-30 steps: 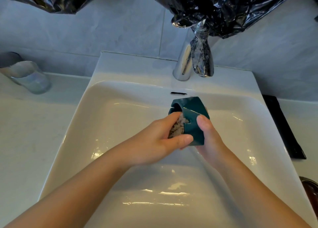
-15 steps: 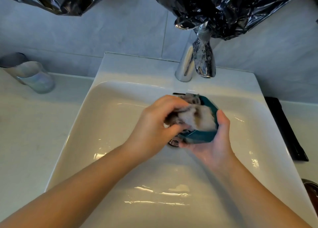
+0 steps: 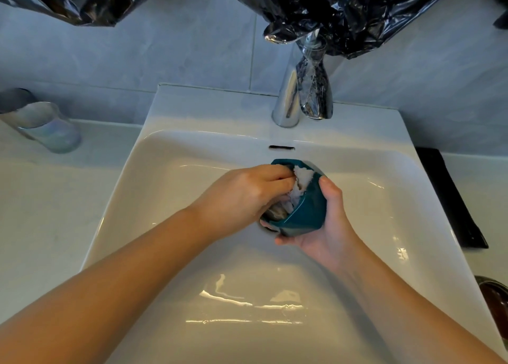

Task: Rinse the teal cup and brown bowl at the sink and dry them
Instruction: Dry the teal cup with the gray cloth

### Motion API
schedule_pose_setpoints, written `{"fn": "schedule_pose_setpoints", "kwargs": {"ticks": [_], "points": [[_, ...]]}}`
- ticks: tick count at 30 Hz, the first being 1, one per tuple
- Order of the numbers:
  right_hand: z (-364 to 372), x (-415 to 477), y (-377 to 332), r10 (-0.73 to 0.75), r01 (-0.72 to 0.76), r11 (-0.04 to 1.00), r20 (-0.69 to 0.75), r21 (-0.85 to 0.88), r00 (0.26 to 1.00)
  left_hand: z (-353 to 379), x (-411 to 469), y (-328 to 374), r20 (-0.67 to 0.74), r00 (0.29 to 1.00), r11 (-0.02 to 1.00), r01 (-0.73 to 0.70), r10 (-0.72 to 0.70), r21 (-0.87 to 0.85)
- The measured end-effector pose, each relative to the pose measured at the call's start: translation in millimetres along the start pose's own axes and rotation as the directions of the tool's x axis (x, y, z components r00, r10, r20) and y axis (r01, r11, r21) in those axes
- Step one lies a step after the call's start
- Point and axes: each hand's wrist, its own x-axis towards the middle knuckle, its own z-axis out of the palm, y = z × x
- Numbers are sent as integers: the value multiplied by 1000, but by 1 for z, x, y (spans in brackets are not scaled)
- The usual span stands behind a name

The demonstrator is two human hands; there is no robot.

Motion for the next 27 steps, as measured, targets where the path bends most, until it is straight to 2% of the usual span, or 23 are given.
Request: {"fn": "schedule_pose_setpoints", "kwargs": {"ticks": [6,7,9,11,14,16,18,20,23,25,27], "points": [[2,3,6,-127,123,990,-50,-75,991,9,5,10,-44,984,976,179,-175,123],[2,3,7,-154,148,984,-51,-103,987,8,7,13,-43,976,971,216,-213,103],[2,4,7,-214,199,964,-72,-174,974,4,11,20,34,930,926,368,-366,-86],[-1,4,7,-283,252,919,-61,-305,957,3,14,25,201,805,740,592,-558,-319],[-8,4,6,-393,357,838,-3,-412,920,8,13,28,371,651,395,725,-663,-565],[-10,3,4,-416,391,800,50,-455,908,9,10,31,436,564,160,720,-701,-675],[-11,3,3,-416,404,799,76,-446,906,9,8,33,468,528,-41,631,-709,-775],[-9,1,1,-419,408,819,64,-403,906,5,9,34,459,523,-113,564,-718,-818],[-9,-2,-1,-423,413,868,23,-277,906,-7,1,29,404,487,-140,490,-775,-860],[-8,-4,-6,-395,392,909,5,-144,919,-18,-9,19,407,442,-205,437,-799,-876],[-7,-5,-12,-309,308,951,7,38,951,-26,-20,10,435,442,-278,376,-784,-884]]}}
